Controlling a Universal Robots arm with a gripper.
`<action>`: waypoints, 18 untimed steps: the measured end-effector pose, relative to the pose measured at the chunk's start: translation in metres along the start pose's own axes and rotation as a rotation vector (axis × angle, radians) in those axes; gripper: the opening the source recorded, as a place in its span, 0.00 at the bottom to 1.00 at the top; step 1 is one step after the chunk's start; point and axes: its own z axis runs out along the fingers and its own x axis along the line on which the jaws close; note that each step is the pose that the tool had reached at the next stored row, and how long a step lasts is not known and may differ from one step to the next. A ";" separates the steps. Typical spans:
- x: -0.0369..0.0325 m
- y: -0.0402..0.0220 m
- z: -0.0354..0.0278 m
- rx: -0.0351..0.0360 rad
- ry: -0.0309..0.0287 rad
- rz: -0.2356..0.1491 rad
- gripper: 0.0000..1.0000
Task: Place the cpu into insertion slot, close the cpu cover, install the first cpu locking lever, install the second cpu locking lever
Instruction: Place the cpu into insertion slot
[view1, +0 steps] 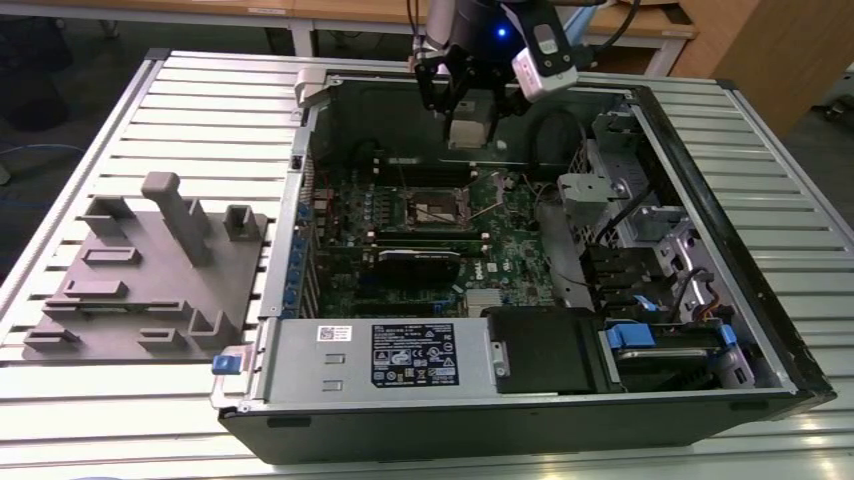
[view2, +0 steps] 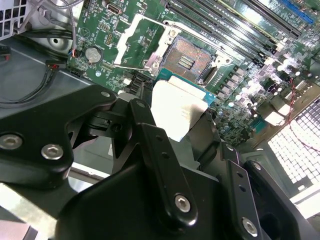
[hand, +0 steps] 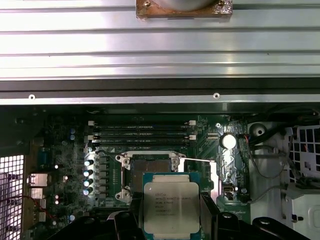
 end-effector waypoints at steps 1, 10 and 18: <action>0.0000 0.0000 0.0004 -0.0001 0.0000 0.000 0.54; -0.0001 -0.0005 0.0054 0.0002 0.0001 0.000 0.54; -0.0002 -0.0009 0.0100 0.0002 0.0001 0.000 0.54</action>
